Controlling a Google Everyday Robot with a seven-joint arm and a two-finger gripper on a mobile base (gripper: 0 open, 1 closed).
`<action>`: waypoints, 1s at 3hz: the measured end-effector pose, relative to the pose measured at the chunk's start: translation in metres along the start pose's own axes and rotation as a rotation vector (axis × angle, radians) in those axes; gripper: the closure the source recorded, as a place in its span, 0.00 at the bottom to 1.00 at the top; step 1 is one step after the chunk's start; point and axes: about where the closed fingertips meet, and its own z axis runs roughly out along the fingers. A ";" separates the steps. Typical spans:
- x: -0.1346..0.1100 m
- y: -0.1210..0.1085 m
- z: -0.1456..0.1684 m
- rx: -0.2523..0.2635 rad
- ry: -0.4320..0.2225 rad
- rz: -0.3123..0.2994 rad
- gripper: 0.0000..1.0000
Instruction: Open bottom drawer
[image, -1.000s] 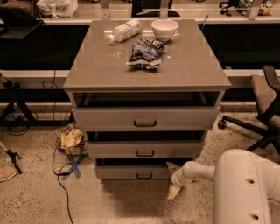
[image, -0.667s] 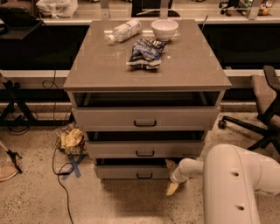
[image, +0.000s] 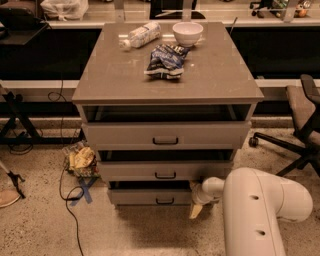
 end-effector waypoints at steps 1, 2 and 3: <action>0.005 -0.006 0.012 -0.008 -0.010 0.014 0.17; 0.009 -0.006 0.016 -0.018 -0.015 0.025 0.41; 0.015 -0.001 0.013 -0.024 -0.010 0.043 0.64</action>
Offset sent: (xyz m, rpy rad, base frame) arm 0.0161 -0.0081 -0.0181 0.0273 0.0324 -0.0202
